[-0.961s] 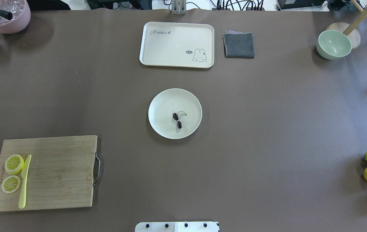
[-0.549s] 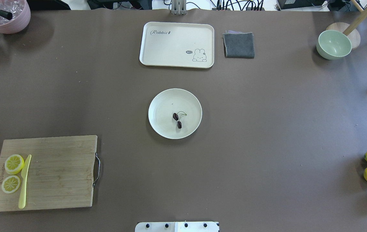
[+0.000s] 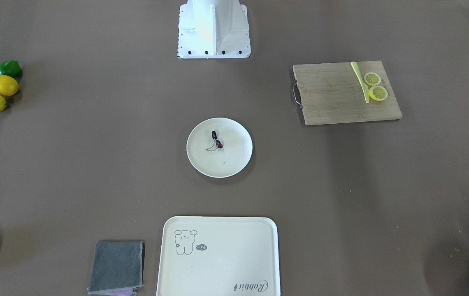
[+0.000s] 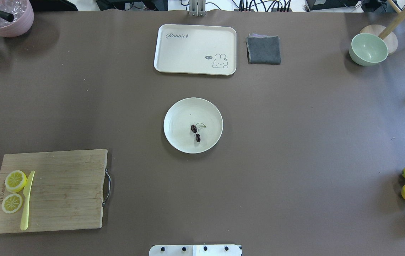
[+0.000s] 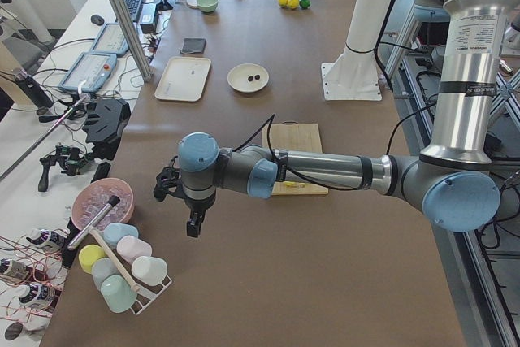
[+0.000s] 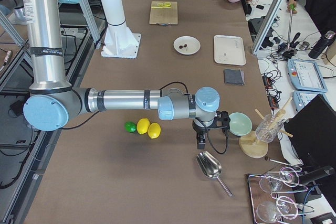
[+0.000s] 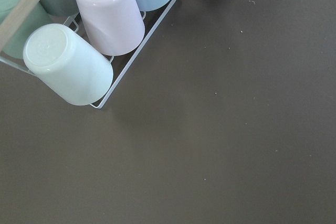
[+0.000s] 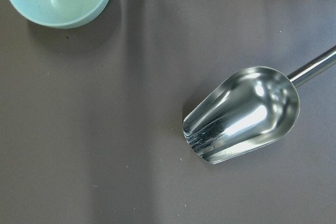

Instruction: Place red cherry on plate

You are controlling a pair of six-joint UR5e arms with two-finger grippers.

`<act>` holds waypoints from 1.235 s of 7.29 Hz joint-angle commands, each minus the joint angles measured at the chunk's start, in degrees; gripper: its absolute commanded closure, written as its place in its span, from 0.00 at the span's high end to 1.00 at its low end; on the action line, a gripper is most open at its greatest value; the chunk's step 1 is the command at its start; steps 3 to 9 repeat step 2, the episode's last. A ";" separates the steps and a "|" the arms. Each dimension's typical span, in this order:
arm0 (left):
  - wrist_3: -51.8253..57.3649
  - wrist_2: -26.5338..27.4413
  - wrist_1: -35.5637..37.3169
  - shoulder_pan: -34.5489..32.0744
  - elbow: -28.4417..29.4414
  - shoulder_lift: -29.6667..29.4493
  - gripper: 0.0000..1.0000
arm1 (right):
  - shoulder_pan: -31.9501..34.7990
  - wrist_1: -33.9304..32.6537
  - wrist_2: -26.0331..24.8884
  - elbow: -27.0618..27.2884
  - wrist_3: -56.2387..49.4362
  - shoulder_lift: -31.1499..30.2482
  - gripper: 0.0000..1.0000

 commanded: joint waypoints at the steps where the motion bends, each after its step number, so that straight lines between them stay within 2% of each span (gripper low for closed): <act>1: 0.00 0.00 -0.07 -0.08 0.13 0.01 0.98 | 0.04 0.05 -0.03 0.01 0.08 -0.09 1.00; 9: 0.09 0.00 -0.07 -0.08 0.13 0.19 0.98 | 0.04 0.05 -0.12 0.01 0.08 0.00 1.00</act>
